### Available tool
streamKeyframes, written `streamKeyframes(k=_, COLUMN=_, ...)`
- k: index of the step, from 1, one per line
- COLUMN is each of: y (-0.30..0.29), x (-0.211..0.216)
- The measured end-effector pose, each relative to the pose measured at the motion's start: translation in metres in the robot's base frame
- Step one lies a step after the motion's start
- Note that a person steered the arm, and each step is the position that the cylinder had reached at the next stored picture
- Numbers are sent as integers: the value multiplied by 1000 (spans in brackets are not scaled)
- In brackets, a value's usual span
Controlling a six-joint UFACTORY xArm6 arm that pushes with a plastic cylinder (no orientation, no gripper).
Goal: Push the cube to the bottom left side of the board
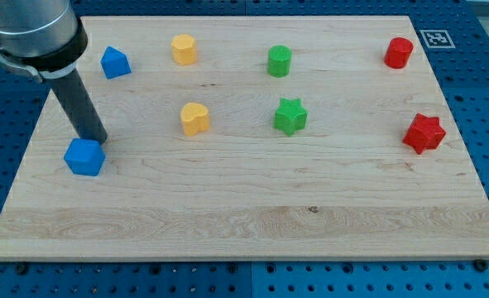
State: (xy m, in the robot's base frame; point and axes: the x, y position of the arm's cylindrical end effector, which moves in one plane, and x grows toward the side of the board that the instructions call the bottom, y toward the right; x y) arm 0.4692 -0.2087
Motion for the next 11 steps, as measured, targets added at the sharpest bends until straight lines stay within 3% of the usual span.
streamKeyframes(k=6, y=-23, x=33)
streamKeyframes(k=9, y=38, x=30)
streamKeyframes(k=11, y=38, x=49)
